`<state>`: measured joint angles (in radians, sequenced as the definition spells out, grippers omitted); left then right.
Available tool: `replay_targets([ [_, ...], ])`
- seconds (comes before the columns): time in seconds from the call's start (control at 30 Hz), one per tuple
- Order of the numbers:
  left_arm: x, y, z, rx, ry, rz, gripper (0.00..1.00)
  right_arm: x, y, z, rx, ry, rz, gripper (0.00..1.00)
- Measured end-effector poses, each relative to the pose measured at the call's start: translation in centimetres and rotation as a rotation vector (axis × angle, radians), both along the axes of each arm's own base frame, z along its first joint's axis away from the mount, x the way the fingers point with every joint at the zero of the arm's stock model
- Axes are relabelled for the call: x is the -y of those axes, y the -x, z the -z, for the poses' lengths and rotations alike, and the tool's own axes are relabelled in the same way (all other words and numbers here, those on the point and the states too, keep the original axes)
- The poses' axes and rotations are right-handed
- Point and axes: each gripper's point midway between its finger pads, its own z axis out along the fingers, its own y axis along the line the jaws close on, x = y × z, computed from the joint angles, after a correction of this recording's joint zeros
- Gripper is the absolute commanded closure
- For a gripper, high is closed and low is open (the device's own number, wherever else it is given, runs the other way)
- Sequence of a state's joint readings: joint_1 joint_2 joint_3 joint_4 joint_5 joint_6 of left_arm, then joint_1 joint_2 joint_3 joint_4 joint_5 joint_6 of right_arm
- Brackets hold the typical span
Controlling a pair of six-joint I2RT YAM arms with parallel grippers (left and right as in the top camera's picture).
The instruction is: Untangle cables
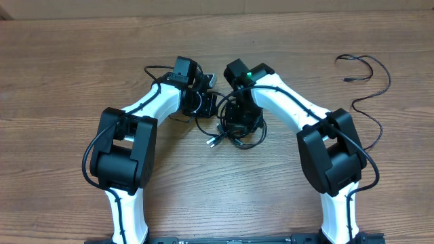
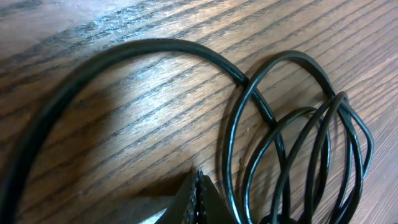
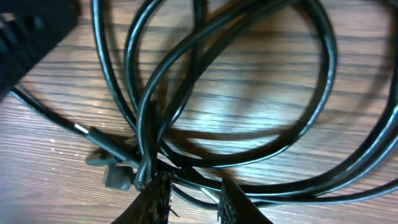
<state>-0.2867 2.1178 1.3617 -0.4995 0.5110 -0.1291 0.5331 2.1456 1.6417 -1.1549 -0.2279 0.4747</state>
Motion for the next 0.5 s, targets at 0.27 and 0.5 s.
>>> replay_targets([
  [0.27,0.0,0.0,0.0,0.000,0.000,0.000,0.96,-1.6,-0.9,0.0,0.056,-0.035,0.003,0.75],
  [0.5,0.0,0.0,0.0,0.001,0.000,0.000,0.96,-2.4,-2.3,-0.1,0.106,-0.067,0.026,0.75],
])
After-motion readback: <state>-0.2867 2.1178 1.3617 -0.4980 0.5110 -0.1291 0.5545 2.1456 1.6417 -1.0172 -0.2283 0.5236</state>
